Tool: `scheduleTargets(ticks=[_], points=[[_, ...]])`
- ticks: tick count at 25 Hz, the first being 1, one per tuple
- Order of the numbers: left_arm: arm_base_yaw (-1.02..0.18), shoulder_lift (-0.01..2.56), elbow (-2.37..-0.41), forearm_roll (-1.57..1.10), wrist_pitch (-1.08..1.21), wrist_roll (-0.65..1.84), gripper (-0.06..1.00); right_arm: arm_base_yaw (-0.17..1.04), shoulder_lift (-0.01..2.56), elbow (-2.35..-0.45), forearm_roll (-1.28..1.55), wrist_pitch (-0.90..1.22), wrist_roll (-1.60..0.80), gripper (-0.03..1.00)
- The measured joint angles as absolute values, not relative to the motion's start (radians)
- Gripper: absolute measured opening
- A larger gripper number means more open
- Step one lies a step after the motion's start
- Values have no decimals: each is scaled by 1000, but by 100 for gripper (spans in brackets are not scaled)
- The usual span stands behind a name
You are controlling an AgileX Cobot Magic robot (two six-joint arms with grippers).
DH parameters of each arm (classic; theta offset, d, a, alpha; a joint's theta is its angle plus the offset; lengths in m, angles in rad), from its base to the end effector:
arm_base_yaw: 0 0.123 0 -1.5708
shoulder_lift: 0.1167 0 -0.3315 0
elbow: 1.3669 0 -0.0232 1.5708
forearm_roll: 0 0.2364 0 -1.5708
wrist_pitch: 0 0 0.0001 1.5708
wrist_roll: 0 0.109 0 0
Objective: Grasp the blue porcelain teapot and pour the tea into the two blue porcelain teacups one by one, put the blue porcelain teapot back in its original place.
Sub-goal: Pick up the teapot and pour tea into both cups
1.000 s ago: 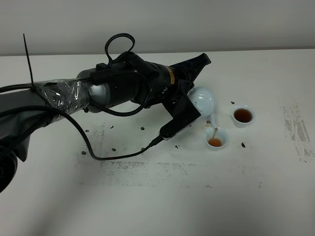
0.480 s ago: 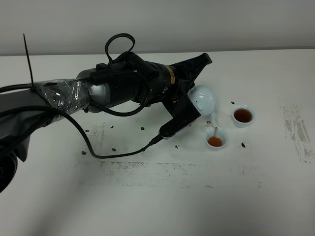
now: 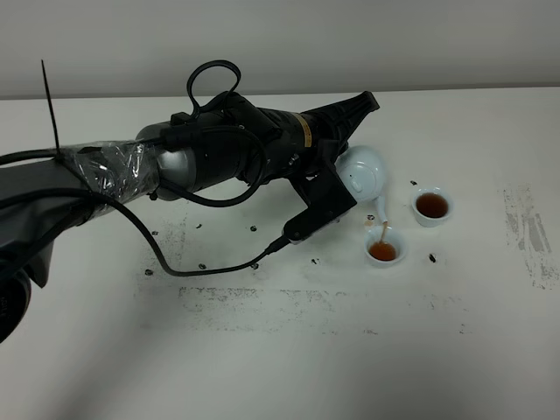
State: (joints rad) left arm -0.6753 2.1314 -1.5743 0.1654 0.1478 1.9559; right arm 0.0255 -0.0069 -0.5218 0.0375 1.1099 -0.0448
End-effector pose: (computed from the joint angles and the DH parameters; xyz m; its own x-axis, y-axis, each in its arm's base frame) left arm 0.4059 -0.3217 0.2320 0.7552 0.4880 0.4378 0.0667 -0.7215 0.6892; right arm -0.0541 0.0023 0.2631 -0.4720 -0.0401 -0.8807 -0.0683 0.9976 -0.0089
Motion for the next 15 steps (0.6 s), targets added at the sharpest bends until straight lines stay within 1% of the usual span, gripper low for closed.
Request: scheduleTargets(ticks=[15], points=[[-675, 2131, -1574, 187, 146, 1956, 6, 26, -7, -522, 38, 1110, -45, 57]])
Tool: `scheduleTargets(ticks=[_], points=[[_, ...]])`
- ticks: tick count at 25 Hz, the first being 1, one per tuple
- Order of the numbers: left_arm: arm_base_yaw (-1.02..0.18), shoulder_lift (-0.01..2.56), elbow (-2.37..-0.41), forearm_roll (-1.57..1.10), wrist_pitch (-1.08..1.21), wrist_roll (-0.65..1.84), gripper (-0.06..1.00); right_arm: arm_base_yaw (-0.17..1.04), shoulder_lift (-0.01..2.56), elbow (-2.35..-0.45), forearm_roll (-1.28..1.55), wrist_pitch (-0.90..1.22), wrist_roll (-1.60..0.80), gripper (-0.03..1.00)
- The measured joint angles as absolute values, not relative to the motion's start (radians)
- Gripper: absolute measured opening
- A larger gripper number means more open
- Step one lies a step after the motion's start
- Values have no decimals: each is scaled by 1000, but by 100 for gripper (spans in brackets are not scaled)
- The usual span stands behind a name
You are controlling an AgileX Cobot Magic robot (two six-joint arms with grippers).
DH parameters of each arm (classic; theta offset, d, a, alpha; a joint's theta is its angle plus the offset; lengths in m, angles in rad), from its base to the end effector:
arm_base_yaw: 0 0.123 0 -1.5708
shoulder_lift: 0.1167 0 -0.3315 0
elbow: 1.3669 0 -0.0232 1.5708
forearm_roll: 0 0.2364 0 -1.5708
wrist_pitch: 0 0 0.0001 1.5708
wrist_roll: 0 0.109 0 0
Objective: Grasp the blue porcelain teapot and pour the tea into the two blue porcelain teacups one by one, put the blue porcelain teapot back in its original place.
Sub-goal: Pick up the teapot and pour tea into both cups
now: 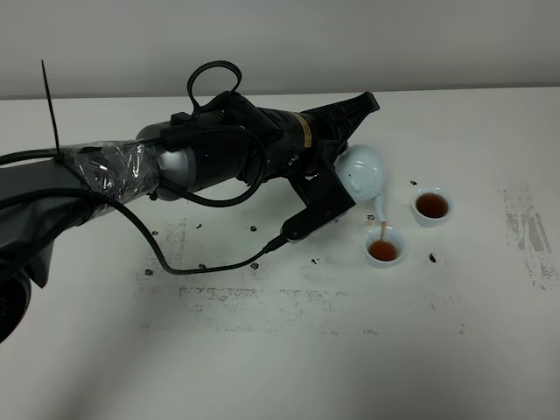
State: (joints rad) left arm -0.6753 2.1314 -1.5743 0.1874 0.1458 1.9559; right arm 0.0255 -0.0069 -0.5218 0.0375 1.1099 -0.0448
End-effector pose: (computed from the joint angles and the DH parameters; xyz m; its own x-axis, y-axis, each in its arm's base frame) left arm 0.4062 -0.3216 0.2322 0.7540 0.4740 0.4548 0.0498 -0.7316 0.6799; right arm -0.0541 0.0023 0.2631 -0.4720 -0.0401 -0.8807 -0.0683 0.9976 -0.0089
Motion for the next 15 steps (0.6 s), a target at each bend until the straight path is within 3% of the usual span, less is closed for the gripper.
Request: scheduleTargets(ticks=[15], points=[[-675, 2131, -1574, 190, 145, 1957, 6, 26, -7, -522, 38, 1110, -45, 57]])
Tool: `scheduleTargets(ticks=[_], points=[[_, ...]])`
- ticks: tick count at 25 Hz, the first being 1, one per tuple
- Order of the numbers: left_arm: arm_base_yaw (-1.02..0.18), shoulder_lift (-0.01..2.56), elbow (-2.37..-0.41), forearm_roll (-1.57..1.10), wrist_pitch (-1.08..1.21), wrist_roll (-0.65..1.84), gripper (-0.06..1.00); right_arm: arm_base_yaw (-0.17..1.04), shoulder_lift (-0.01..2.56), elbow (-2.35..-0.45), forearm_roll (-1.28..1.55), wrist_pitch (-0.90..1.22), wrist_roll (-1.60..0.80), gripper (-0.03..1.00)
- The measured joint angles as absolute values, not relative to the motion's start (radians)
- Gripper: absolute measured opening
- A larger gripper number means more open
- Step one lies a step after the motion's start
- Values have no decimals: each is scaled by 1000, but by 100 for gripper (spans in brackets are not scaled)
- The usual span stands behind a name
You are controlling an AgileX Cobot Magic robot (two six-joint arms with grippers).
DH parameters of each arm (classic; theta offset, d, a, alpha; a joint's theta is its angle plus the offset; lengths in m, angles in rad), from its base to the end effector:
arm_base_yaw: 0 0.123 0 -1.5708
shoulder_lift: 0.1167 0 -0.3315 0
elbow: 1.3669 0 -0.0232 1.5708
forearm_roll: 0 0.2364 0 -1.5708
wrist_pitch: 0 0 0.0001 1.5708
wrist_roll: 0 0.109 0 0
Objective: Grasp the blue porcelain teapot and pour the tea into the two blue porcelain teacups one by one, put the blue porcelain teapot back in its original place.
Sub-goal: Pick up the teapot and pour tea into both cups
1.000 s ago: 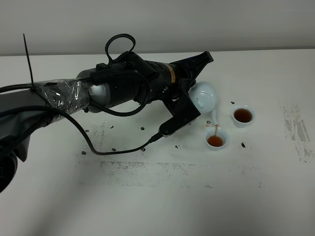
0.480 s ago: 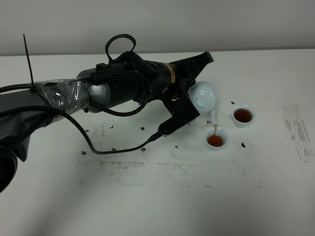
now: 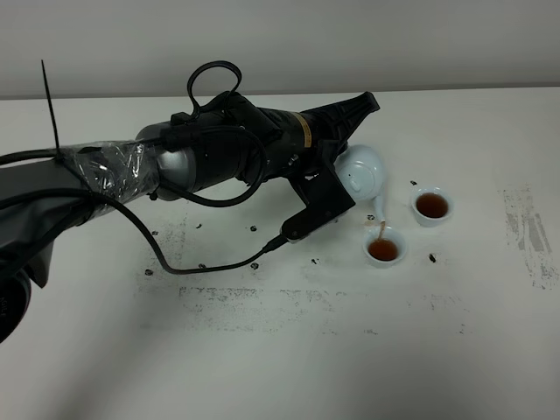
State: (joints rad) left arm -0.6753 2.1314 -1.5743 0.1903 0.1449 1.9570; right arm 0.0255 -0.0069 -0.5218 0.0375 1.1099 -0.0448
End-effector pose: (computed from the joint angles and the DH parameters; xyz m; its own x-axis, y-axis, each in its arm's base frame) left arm 0.4063 -0.3216 0.2323 0.7537 0.4714 0.4579 0.0464 -0.7332 0.6784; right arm -0.0541 0.0023 0.2631 -0.4720 -0.0401 -0.8807 -0.0683 0.9976 -0.0089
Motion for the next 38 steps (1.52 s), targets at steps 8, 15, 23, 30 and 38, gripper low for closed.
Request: scheduleTargets(ticks=[8, 15, 23, 30, 38], points=[[-675, 2131, -1574, 190, 145, 1957, 6, 26, -7, -522, 38, 1110, -45, 57], [-675, 2131, -1574, 190, 145, 1957, 6, 26, -7, -522, 38, 1110, -45, 57], [-675, 2131, -1574, 190, 145, 1957, 6, 26, -7, -522, 38, 1110, -45, 57], [-675, 2131, -1574, 190, 145, 1957, 6, 26, -7, -522, 38, 1110, -45, 57], [-675, 2131, -1574, 190, 145, 1957, 6, 26, -7, -522, 38, 1110, -45, 57]])
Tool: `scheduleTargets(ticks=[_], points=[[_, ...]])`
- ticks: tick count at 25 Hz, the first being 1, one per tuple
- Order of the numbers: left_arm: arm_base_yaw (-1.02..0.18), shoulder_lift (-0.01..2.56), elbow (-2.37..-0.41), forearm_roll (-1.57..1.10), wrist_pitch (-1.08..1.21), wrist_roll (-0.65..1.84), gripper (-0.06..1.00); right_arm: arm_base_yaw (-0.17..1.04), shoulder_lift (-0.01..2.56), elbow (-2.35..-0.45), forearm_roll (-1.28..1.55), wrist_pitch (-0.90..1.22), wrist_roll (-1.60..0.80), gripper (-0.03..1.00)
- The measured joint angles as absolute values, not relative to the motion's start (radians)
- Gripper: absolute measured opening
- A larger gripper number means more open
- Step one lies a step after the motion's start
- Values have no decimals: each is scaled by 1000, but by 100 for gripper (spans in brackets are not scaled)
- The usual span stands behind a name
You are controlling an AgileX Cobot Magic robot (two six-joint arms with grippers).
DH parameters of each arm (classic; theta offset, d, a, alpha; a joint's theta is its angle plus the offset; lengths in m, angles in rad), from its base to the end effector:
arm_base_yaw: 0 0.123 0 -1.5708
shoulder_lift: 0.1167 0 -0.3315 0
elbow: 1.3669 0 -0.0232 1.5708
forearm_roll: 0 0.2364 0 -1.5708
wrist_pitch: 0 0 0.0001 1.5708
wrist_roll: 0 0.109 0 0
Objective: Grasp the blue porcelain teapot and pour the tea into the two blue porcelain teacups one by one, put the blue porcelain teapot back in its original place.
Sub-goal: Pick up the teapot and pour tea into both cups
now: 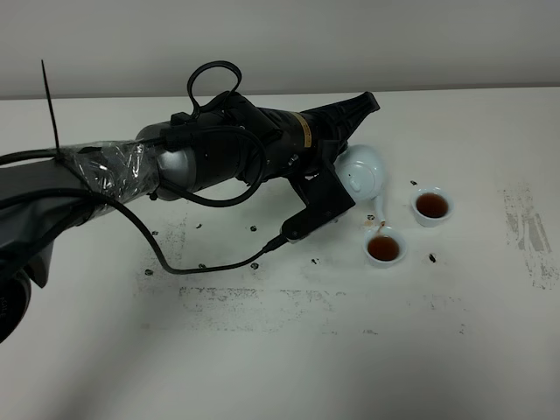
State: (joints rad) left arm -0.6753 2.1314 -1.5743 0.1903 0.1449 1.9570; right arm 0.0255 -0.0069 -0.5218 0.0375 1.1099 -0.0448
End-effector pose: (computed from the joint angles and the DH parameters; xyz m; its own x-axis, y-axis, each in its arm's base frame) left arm 0.4063 -0.3216 0.2323 0.7537 0.4714 0.4579 0.0464 -0.7332 0.6784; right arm -0.0541 0.0023 0.2631 -0.4720 -0.0401 -0.8807 -0.0683 0.9976 -0.0089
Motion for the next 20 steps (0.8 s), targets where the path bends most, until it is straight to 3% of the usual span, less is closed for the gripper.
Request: scheduleTargets(ticks=[20], points=[[-675, 2131, -1574, 63, 174, 1953, 6, 26, -7, -522, 38, 1110, -45, 57]])
